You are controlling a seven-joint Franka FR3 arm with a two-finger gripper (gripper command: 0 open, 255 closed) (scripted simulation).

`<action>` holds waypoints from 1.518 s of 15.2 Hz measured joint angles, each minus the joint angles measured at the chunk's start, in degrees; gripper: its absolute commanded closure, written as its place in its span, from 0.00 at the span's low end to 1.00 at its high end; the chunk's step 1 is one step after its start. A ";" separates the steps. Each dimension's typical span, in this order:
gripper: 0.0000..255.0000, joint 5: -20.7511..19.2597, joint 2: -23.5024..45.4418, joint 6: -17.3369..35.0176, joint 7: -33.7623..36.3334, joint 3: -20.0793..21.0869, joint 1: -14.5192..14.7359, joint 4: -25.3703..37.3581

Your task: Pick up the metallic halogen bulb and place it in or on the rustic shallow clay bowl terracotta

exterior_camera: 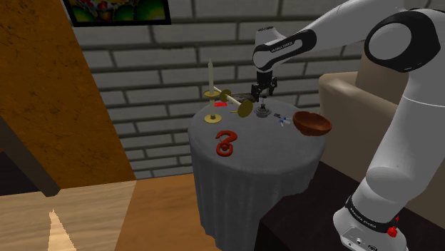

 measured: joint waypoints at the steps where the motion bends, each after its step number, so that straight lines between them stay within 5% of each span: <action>1: 0.00 -0.04 -0.01 0.69 -0.04 -0.07 -0.08 -0.69; 7: 0.00 -0.05 0.18 1.23 -0.01 -0.09 -0.12 -1.00; 8: 1.00 -0.05 0.18 1.23 -0.01 -0.09 -0.12 -1.00; 23: 1.00 0.08 -0.72 -1.64 -0.40 -0.06 -0.06 1.01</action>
